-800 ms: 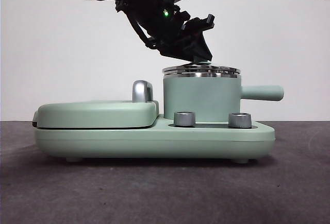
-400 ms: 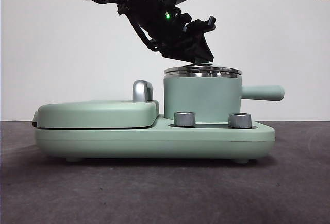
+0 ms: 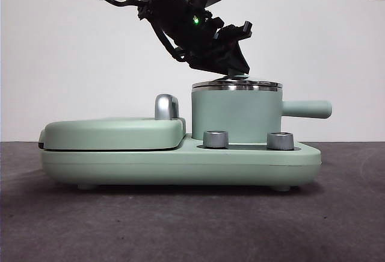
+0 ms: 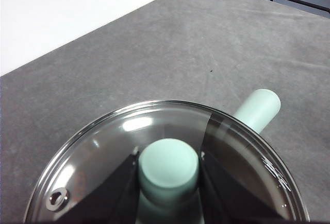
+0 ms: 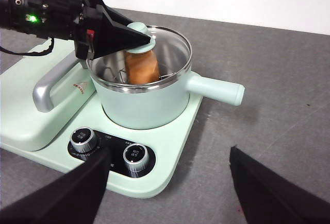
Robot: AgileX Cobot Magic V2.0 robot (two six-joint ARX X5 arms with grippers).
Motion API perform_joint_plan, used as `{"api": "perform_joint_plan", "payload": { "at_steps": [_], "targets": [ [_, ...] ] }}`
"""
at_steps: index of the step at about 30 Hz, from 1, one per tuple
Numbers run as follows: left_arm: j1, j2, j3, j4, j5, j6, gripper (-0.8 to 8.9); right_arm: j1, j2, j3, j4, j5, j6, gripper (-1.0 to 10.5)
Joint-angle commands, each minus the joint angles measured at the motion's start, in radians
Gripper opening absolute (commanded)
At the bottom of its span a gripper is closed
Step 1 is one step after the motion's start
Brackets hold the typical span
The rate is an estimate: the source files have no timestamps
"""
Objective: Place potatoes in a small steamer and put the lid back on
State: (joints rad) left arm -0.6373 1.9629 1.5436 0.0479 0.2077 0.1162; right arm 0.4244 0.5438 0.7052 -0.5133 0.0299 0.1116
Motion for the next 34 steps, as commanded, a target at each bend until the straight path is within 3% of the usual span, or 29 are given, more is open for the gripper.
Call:
{"api": "perform_joint_plan", "payload": {
  "at_steps": [1,4,5,12,16,20,26,34],
  "targets": [
    [-0.009,0.036,0.023,-0.007,0.002,-0.004,1.56,0.005,0.003,0.002,0.0,0.003,0.008,3.6],
    [-0.009,0.024,0.023,-0.014,0.002,-0.026,3.35,0.005,0.003,0.002,-0.006,0.003,0.009,3.6],
    [-0.009,0.017,0.023,-0.019,0.002,-0.026,3.49,0.005,0.003,0.002,-0.007,0.003,0.009,3.6],
    [0.002,-0.091,0.023,-0.18,0.021,-0.034,3.42,0.005,0.003,0.002,-0.008,0.003,0.008,3.6],
    [0.047,-0.171,0.019,-0.31,0.107,-0.153,3.41,0.005,0.004,0.002,-0.009,0.002,0.009,3.6],
    [0.107,-0.241,-0.014,-0.365,0.131,-0.243,3.41,0.005,0.004,0.002,-0.014,-0.004,0.013,3.6],
    [0.192,-0.406,-0.196,-0.338,0.13,-0.246,3.41,0.005,0.012,0.002,-0.036,-0.038,0.018,3.6],
    [0.288,-0.69,-0.572,-0.177,0.131,-0.294,3.41,0.005,0.064,0.002,-0.063,-0.104,0.038,3.6]
  ]
}}
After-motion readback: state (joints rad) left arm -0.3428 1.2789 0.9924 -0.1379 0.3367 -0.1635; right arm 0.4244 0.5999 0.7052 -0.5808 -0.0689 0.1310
